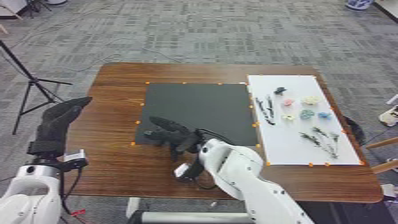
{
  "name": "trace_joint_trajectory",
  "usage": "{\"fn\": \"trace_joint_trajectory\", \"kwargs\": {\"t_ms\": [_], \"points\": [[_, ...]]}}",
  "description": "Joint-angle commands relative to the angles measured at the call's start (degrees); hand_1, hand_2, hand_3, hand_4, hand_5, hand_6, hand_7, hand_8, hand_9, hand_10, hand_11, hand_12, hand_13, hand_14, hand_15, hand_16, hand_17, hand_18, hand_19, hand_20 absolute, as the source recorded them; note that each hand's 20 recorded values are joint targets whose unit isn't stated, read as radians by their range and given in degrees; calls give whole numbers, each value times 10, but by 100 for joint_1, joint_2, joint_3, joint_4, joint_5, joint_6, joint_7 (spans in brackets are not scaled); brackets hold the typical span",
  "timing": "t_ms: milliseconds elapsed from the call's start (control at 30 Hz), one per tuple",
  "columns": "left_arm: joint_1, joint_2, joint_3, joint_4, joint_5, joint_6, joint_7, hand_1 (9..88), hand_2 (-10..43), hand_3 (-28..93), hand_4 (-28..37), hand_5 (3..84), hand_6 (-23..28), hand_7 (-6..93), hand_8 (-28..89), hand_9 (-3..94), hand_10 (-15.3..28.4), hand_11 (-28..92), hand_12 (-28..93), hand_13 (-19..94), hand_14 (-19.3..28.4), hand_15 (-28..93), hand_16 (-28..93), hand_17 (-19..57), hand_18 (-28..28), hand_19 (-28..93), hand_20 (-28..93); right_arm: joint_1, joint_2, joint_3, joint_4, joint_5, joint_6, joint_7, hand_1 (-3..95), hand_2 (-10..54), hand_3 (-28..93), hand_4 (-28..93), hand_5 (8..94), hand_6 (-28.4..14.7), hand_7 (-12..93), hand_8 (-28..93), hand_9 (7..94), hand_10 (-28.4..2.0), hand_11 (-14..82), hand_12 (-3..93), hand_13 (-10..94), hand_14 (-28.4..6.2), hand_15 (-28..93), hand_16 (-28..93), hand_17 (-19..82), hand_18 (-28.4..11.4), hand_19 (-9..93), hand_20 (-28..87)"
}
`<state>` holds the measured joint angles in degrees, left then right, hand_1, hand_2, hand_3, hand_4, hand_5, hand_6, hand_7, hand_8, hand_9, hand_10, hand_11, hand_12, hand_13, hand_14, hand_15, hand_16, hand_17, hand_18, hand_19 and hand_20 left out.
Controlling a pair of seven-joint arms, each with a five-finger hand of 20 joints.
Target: Arrange flowers
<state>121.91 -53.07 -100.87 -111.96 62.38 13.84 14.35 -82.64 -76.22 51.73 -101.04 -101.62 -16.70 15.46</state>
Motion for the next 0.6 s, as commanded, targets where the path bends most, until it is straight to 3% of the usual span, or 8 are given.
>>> {"fn": "trace_joint_trajectory", "kwargs": {"t_ms": [33, 600], "points": [[73, -56, -46, -67, -25, 7, 27, 239, -95, 664, -273, 466, 20, 188, -81, 383, 109, 154, 128, 275, 120, 70, 29, -3, 92, 1, 144, -93, 211, 110, -23, 15, -46, 89, 160, 142, 485, -112, 195, -95, 0, -38, 608, -177, 75, 96, 830, -142, 517, 291, 506, -237, 932, 428], [142, -104, -104, -135, -32, 15, 27, 239, -95, 666, -273, 466, 20, 190, -82, 383, 110, 154, 128, 275, 120, 70, 29, -3, 93, 1, 145, -192, 12, 158, 100, -169, -272, 91, 161, 141, 481, -113, 201, -95, 0, -38, 609, -178, 74, 98, 830, -141, 518, 292, 506, -238, 932, 433]]}}
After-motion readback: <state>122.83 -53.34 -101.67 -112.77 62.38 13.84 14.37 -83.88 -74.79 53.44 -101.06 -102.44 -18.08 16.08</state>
